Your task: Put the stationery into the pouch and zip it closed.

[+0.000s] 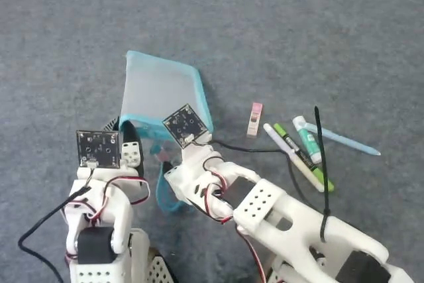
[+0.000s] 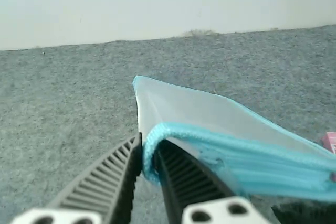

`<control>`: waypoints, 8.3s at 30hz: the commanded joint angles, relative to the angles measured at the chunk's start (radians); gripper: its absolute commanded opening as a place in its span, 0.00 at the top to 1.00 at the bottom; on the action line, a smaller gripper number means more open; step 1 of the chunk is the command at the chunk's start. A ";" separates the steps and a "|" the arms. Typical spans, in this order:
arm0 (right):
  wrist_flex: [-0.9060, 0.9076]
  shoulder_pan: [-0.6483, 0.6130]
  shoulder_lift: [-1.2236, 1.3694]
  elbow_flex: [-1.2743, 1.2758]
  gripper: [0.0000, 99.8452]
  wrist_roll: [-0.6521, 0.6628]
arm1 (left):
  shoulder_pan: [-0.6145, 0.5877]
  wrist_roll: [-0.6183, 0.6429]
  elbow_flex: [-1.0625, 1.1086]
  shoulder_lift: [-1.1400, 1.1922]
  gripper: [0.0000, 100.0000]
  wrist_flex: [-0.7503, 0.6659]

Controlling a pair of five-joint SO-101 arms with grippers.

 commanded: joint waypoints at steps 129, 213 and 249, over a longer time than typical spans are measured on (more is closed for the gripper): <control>0.897 0.277 -0.645 -0.135 0.99 0.542 | 0.166 -0.020 0.251 -0.011 0.99 -0.249; 0.576 1.411 0.444 -0.503 0.69 1.847 | -0.040 -0.002 0.248 -0.011 0.99 -0.206; 1.365 1.035 -0.114 -0.747 0.99 1.172 | -0.032 0.071 0.268 -0.011 0.99 -0.281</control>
